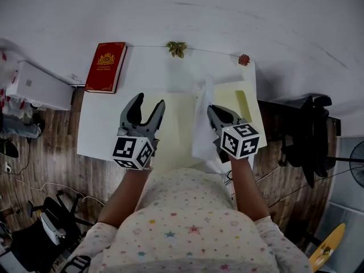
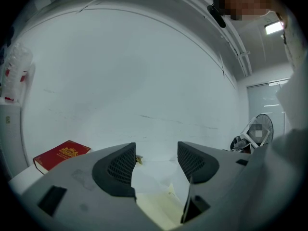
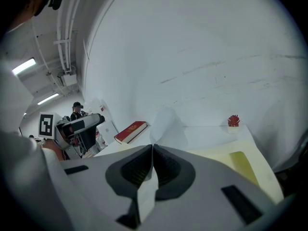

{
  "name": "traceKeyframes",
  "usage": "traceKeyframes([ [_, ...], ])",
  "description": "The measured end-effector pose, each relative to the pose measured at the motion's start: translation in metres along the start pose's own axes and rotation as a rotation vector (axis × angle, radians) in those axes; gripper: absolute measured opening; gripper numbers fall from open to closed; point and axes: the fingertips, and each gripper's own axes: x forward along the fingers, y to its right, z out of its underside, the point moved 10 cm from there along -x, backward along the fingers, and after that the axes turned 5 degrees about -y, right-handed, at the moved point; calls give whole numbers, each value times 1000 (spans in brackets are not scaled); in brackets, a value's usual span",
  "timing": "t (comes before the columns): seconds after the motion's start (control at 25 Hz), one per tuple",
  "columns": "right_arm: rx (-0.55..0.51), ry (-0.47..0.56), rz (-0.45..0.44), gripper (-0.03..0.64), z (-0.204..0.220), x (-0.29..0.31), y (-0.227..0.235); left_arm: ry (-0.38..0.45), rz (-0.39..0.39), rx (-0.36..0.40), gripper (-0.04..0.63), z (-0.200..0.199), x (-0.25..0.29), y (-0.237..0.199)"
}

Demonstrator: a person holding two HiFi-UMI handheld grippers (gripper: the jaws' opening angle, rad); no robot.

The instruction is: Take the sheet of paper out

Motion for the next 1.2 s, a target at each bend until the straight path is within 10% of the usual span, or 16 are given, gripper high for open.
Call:
traceKeyframes([
  [1.2, -157, 339, 199, 5, -55, -60, -6, 93, -5, 51, 26, -37, -3, 3],
])
